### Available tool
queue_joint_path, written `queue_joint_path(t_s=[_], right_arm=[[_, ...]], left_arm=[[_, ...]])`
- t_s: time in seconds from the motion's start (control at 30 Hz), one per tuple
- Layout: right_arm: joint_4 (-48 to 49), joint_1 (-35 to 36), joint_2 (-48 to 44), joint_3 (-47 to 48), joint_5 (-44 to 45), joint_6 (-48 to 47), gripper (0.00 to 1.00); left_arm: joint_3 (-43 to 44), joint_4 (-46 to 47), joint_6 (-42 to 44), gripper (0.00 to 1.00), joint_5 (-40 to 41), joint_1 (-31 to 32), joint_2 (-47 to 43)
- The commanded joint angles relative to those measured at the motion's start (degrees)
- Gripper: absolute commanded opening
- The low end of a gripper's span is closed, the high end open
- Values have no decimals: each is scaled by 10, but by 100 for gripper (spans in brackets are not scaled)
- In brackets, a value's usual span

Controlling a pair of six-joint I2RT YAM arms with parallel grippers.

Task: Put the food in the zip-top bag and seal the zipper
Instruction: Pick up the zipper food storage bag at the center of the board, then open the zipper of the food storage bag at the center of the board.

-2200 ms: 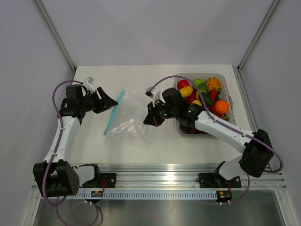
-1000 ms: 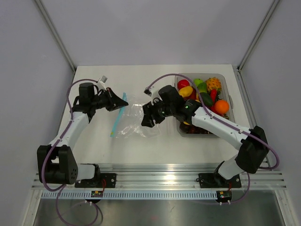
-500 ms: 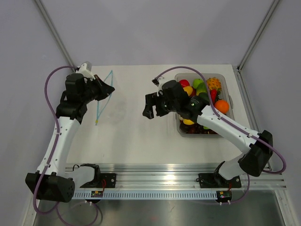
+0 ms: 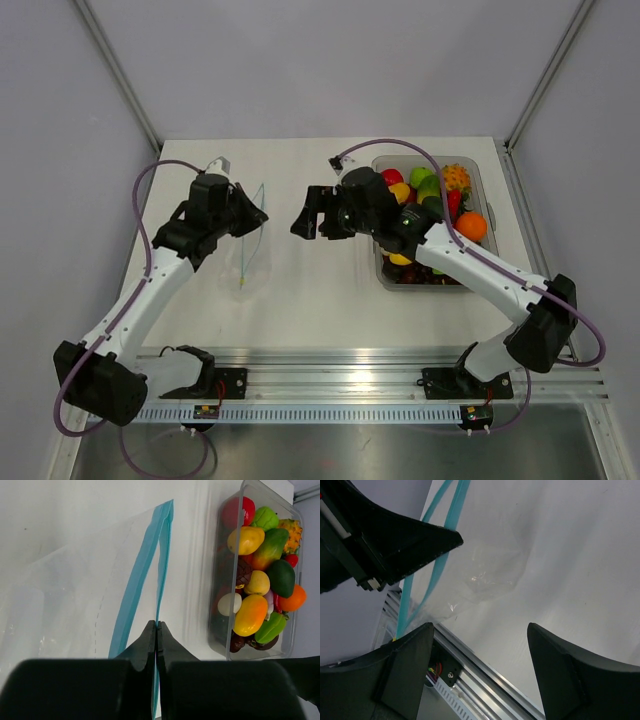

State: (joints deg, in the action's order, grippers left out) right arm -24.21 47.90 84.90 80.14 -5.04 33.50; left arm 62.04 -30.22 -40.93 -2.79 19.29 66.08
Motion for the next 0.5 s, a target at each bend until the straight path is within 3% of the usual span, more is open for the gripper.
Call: queue_joint_path(t_s=[0.0, 0.47], right_arm=[[44, 6, 18, 31, 24, 81, 82], [-34, 6, 140, 136, 42, 117, 70]], left_arm=[[-12, 50, -21, 0, 21, 20, 4], [-55, 99, 1, 0, -41, 37, 12]])
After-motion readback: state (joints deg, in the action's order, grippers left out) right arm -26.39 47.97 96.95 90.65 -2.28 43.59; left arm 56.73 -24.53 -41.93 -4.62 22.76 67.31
